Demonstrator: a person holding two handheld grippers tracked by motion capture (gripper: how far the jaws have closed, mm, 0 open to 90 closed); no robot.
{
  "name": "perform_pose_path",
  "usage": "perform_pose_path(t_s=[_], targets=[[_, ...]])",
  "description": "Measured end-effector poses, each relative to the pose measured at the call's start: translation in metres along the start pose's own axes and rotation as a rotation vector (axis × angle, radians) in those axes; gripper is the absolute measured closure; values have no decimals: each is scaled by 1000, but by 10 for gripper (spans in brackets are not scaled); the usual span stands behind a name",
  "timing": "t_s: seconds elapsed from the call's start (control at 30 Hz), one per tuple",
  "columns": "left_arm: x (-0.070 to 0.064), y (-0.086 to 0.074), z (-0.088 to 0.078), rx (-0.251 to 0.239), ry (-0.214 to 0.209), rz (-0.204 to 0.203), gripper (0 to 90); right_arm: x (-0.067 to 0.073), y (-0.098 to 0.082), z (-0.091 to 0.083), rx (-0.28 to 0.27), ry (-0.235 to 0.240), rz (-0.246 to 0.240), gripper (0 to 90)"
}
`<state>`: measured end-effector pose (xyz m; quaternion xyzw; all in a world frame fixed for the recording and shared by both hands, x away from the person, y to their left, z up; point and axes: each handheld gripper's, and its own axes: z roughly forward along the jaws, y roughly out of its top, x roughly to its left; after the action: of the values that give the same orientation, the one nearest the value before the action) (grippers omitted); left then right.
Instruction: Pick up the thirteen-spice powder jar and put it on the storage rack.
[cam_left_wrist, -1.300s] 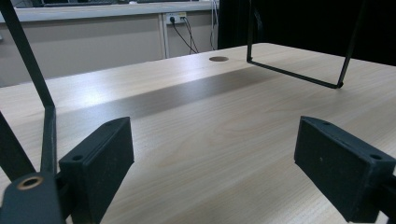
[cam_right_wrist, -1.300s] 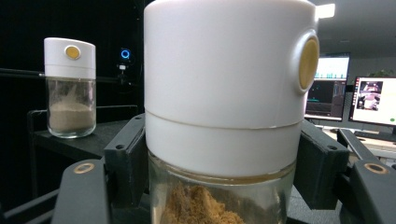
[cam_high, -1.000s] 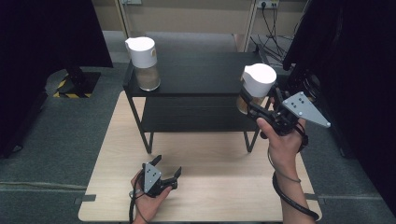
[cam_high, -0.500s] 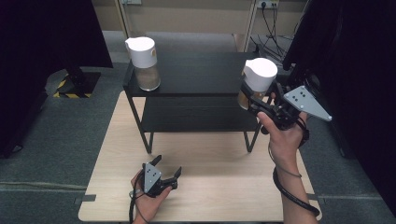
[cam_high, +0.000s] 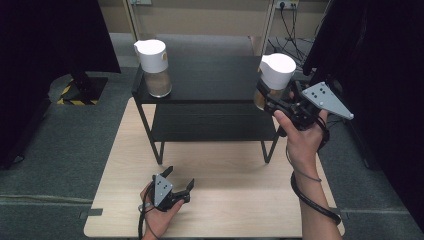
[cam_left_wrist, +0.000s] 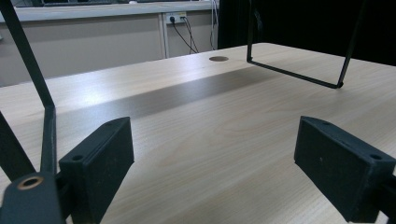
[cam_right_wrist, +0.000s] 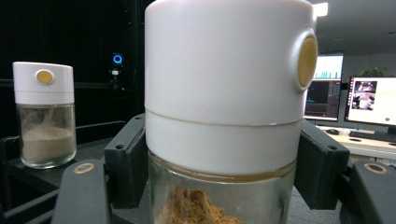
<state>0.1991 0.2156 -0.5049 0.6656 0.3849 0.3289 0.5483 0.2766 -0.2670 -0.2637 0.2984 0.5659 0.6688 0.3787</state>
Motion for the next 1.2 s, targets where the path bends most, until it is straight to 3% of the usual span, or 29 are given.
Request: perform_pose_path(t_s=[0.4, 1.2], targets=[[0, 0, 0, 1, -1, 1, 114, -5, 9, 15, 10, -21, 11, 310], [0, 0, 0, 2, -1, 2, 114, -21, 13, 43, 80, -85, 33, 310]])
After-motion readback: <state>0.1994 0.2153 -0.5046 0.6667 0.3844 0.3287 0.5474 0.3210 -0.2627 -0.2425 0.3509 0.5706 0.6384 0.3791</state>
